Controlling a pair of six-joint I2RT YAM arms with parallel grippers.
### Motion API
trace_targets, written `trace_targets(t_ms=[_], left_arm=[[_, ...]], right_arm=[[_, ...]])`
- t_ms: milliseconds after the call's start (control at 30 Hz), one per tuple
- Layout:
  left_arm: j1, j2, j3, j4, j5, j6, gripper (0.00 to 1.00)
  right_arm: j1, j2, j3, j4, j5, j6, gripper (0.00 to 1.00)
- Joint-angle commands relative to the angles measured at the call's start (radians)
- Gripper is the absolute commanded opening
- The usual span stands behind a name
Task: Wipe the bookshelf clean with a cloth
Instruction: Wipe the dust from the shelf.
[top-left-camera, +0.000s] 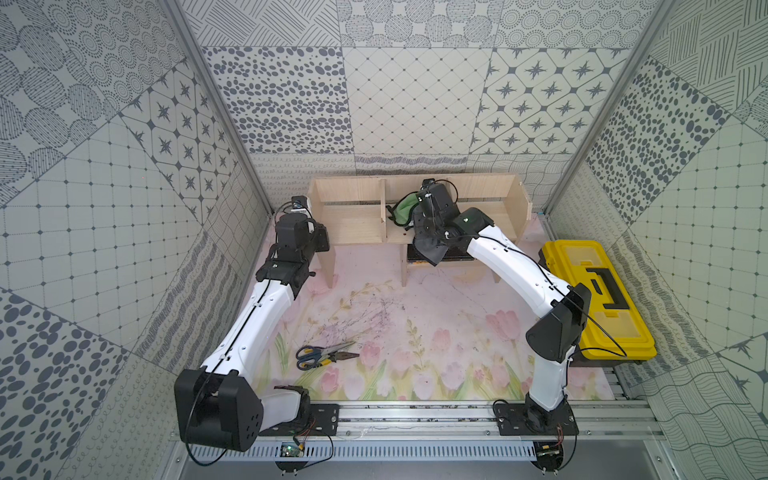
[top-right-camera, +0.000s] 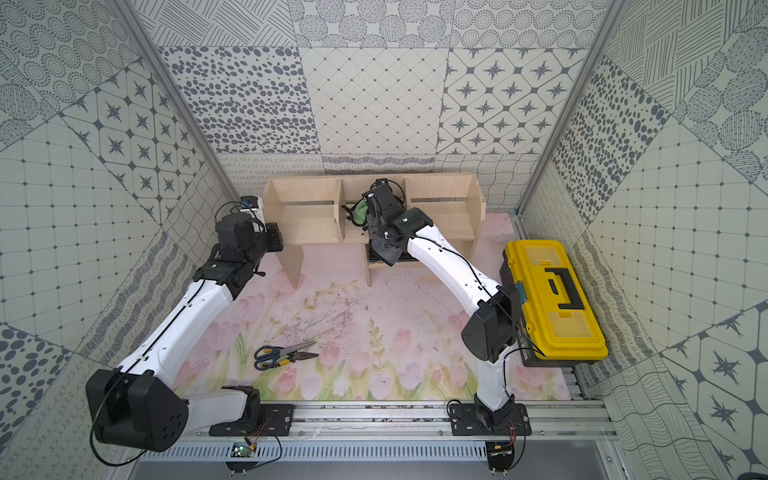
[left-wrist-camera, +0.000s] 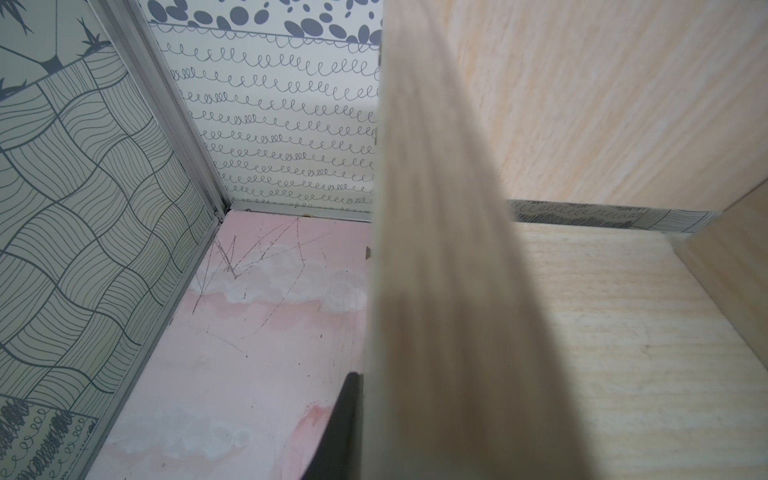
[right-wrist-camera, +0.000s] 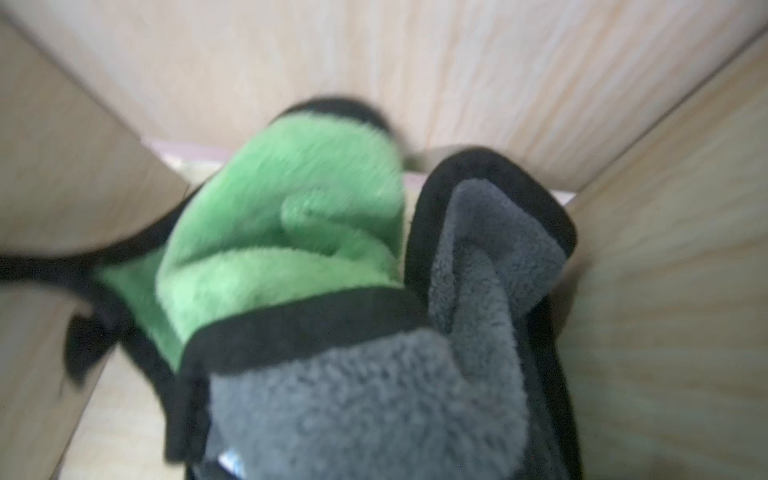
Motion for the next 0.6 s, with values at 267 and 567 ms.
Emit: trace_targets(t_ms=[267,567], left_arm=[[0.023,0.005,-0.014,0.008,-0.056,-0.278,0.00],[0.023,0.012,-0.014,0.011,-0.043,-0.281,0.00]], right_arm=[[0.076,0.236,0.495,0.011,-0.054,-0.072,0.00],[0.089,-0.013,-0.025,0.124,-0.117,-0.010,0.00]])
